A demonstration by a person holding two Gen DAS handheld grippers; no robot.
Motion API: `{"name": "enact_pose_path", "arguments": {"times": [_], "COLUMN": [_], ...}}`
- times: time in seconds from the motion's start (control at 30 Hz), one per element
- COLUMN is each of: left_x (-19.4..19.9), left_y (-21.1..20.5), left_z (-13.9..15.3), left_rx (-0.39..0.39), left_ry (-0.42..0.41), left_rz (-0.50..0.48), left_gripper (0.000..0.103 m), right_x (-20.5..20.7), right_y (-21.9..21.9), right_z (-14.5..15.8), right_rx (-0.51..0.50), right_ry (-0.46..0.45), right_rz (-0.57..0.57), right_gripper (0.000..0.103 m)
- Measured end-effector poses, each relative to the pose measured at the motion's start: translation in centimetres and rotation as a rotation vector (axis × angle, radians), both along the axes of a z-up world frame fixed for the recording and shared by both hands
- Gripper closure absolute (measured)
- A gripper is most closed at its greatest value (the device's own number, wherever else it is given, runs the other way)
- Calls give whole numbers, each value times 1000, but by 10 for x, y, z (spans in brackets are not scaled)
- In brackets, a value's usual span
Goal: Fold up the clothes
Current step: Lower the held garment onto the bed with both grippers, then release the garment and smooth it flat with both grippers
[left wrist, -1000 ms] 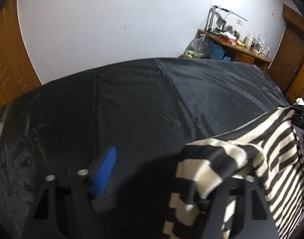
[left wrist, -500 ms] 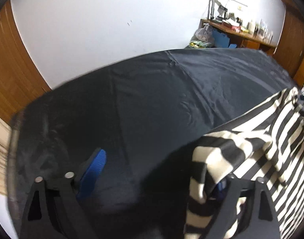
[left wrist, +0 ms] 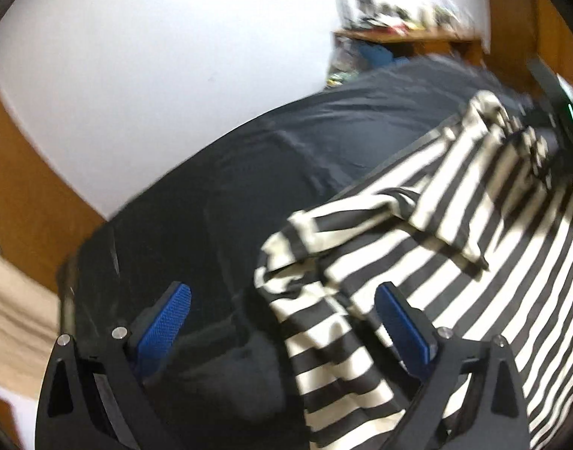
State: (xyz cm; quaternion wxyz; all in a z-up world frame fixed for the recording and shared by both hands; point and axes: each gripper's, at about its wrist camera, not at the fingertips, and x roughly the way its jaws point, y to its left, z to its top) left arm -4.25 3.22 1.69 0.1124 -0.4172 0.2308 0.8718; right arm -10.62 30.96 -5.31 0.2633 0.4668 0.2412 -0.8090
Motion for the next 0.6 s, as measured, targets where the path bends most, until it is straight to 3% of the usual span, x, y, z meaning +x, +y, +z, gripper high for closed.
{"name": "enact_pose_path", "arguments": {"times": [0.13, 0.37, 0.47, 0.6], "left_x": [-2, -48, -81, -129], "left_y": [40, 61, 55, 28], "left_z": [-18, -37, -34, -24], "left_rx": [-126, -165, -116, 50], "left_ry": [3, 30, 50, 62], "left_rz": [-97, -72, -3, 142], "left_gripper": [3, 3, 3, 3], "right_x": [-10, -38, -61, -106], "right_y": [-10, -26, -27, -15], "right_z": [0, 1, 10, 25], "right_rx": [-19, -109, -173, -292], "right_ry": [-28, -107, -70, 8], "right_rz": [18, 37, -13, -174], "right_gripper": [42, 42, 42, 42]}}
